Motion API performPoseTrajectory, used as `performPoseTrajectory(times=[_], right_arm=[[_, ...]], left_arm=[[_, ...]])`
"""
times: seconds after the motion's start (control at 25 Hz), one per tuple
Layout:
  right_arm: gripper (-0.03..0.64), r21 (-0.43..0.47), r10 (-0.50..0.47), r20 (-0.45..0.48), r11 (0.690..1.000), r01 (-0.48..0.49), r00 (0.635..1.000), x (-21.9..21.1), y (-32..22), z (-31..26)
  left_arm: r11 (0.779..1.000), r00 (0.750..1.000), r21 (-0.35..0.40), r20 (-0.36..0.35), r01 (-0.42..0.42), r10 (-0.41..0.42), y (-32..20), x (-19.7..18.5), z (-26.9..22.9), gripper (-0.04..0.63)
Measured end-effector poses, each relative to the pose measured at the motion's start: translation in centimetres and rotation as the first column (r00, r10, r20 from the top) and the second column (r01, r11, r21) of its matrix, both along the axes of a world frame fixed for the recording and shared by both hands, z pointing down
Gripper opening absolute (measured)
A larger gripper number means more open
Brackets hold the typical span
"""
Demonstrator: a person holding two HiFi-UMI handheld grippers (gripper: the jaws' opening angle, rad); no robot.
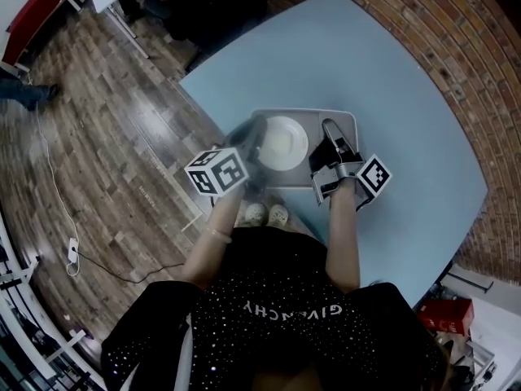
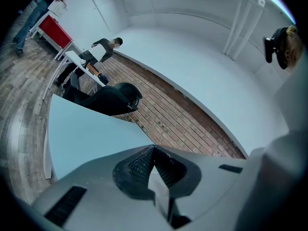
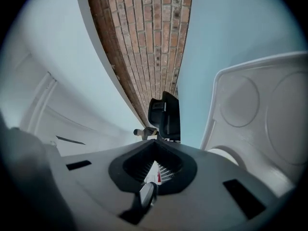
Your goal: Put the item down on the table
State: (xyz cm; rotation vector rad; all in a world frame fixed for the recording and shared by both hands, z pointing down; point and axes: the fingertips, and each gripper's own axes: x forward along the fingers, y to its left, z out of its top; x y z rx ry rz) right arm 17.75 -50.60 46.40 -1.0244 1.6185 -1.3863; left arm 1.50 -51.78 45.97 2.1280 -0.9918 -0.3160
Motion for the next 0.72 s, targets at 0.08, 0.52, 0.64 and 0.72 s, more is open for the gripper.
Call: performPoseTrajectory(times=[0.08,0.52,0.64,0.72], right_arm=[[0.011,-0.002,-0.001,-0.001,1.000,0.001,1.000,0.0,0.0,0.0],[0.011,-0.031,-0.007,-0.114,1.000,0.004,0.993,0.7,0.8,0.8],[0.011,-0.042,-0.005,-0.104,0.999,0.001,0.995,0.7,0.9,1.1],[0.011,-0.048,-0.008,-0.103,0.999,0.003,0.995,0.5,0.9,1.4]], left_arm=[[1.000,1.000,0.006,-0.003,0.002,-0.002,-0.1,0.0,-0.3,0.011],[1.000,1.000,0.002,0.008,0.005,-0.005,0.8,-0.3,-0.1,0.011],[1.000,1.000,-0.001,0.008,0.005,-0.005,0.9,-0.4,0.0,0.011],[1.000,1.000,-0.002,0.007,0.009,-0.009,0.9,-0.6,0.0,0.011]])
